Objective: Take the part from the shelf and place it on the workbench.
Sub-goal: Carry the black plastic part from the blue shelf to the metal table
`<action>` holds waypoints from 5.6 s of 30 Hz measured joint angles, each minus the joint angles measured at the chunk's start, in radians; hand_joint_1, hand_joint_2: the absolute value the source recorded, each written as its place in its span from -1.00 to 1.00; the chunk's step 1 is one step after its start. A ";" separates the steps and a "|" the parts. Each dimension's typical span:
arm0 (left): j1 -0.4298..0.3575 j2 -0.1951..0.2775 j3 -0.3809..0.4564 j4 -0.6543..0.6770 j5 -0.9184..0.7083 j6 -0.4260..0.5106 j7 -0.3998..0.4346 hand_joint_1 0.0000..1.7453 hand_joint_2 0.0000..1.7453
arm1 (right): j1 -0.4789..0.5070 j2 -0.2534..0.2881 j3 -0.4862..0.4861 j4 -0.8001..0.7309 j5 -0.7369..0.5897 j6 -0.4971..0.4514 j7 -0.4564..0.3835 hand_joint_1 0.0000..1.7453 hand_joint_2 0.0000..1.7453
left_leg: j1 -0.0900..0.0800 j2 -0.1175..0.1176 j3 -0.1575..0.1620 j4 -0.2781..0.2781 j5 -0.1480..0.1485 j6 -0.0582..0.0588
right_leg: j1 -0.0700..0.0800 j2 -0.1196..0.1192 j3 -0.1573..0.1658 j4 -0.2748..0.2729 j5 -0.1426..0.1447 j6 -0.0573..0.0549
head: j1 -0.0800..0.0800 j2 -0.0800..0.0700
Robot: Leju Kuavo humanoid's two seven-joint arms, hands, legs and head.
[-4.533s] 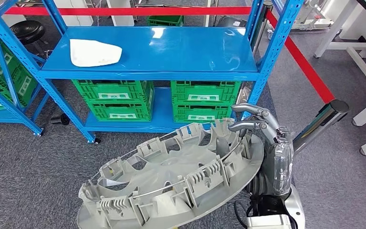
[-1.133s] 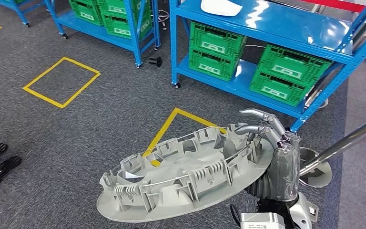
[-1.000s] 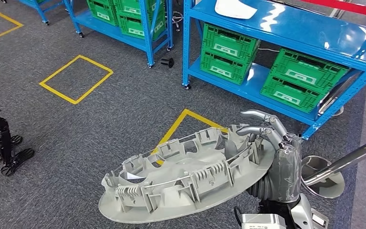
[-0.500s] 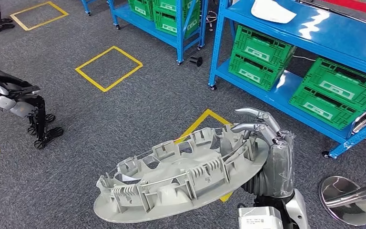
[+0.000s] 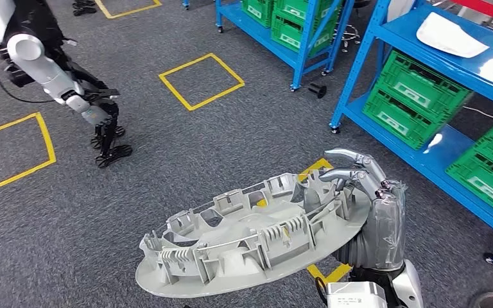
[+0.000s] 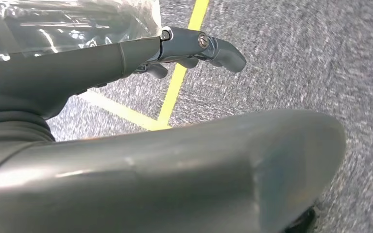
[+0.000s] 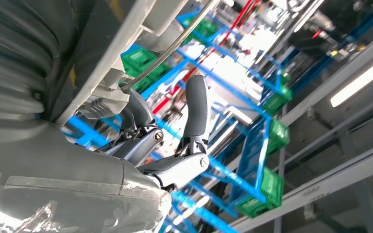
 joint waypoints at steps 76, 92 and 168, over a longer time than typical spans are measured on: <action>0.007 0.037 0.000 0.000 0.005 -0.036 0.088 -1.00 1.00 | 0.022 -0.006 -0.017 0.021 0.016 -0.060 0.020 1.00 1.00 | 0.015 0.148 -0.063 0.076 0.006 -0.051 | 0.005 -0.143 0.044 -0.050 -0.012 -0.001 | -0.031 0.000; 0.001 0.041 0.002 0.000 0.016 -0.040 0.104 -1.00 1.00 | 0.012 -0.006 -0.015 0.035 0.002 -0.041 0.019 1.00 1.00 | -0.001 -0.004 -0.032 0.023 0.001 0.005 | 0.009 0.008 -0.049 0.009 0.031 0.000 | 0.004 0.000; 0.019 0.043 0.006 0.001 0.022 -0.061 0.149 -1.00 1.00 | 0.004 0.007 0.008 0.058 -0.132 -0.054 -0.045 1.00 1.00 | 0.013 0.096 -0.030 0.067 -0.006 -0.041 | -0.001 -0.088 0.010 -0.049 0.016 0.002 | -0.035 0.000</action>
